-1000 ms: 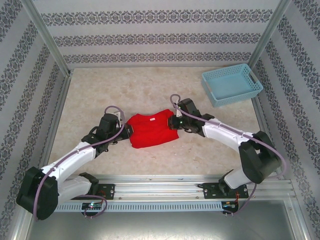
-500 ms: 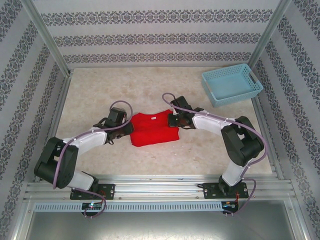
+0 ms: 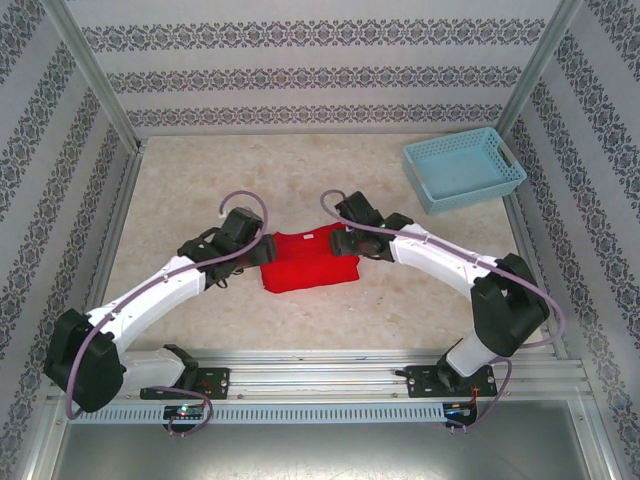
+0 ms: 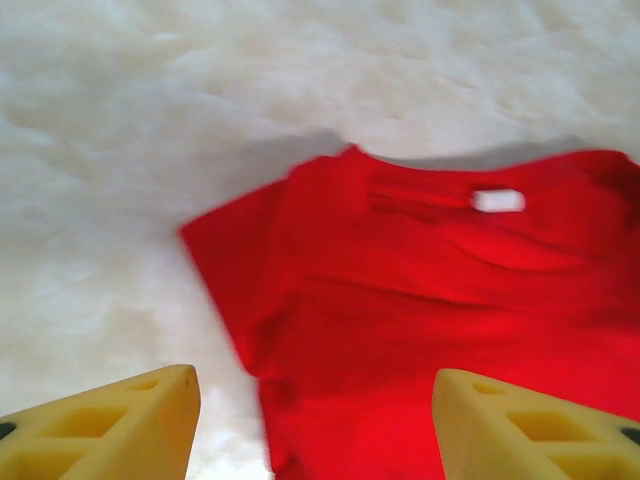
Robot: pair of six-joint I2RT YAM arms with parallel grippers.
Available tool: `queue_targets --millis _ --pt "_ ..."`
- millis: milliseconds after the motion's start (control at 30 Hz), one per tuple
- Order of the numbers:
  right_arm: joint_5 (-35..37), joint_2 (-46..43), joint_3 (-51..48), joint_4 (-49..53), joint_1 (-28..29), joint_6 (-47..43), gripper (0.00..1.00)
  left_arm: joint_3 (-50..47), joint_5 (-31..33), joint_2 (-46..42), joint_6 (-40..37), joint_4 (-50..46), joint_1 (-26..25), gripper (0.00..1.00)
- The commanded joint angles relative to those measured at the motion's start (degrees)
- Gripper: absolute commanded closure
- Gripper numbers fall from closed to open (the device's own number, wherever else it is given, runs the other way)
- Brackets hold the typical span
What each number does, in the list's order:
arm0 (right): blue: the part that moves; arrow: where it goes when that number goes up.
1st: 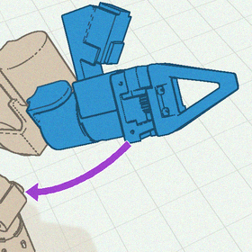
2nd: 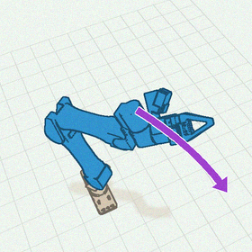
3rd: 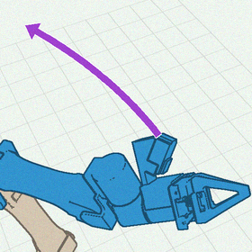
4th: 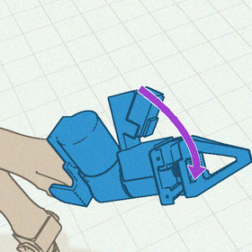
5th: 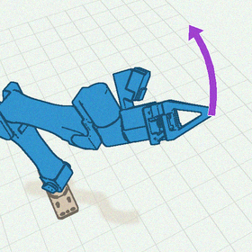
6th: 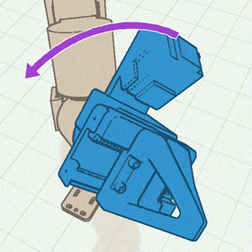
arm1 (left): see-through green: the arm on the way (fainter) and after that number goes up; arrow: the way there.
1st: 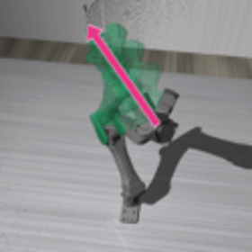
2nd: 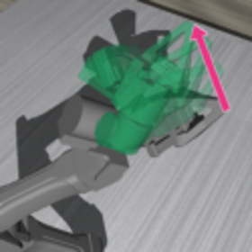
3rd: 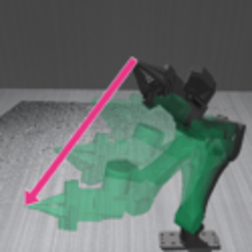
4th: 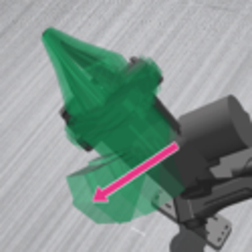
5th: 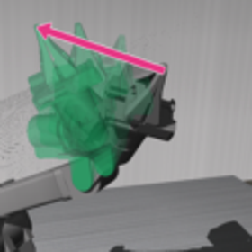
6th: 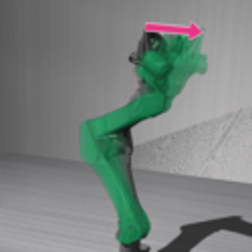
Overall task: Fold the inside-out t-shirt
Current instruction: Smooth out the T-shirt at the center of the table.
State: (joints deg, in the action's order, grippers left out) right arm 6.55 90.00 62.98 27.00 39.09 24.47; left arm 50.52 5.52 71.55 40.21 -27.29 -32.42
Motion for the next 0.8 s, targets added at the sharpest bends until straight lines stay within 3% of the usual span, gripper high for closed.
queue_targets --millis 0,200,367,433,533,600,700,767 --pt "-2.0 1.2 -0.2 -0.3 2.0 1.0 0.39 -0.3 1.4 4.6 2.8 2.4 -2.8 0.37" --pt "-2.6 9.8 -0.5 -1.3 -0.4 5.2 0.40 -3.2 0.7 13.2 4.2 9.4 -2.0 0.37" --pt "-13.1 10.7 -7.1 -10.8 -3.9 9.5 0.37 -10.7 -5.1 15.7 7.1 19.4 0.6 0.39" --pt "-16.0 10.6 -7.7 -13.1 -4.1 11.1 0.37 -11.2 -4.7 16.2 7.4 18.9 1.3 0.40" --pt "-14.7 8.6 -7.3 -12.4 -4.0 11.5 0.35 -9.7 -2.8 14.4 6.3 14.8 2.1 0.39" --pt "-12.9 5.9 -7.3 -10.8 -4.1 10.7 0.30 -8.3 -1.3 11.3 5.6 11.5 1.9 0.32" --pt "-9.5 0.7 -8.5 -8.0 -4.5 10.0 0.23 -7.0 2.9 5.4 6.0 7.8 -1.1 0.22" --pt "-8.4 -2.7 -10.7 -7.7 -5.3 11.1 0.19 -6.6 6.1 3.0 7.4 6.5 -4.5 0.22"
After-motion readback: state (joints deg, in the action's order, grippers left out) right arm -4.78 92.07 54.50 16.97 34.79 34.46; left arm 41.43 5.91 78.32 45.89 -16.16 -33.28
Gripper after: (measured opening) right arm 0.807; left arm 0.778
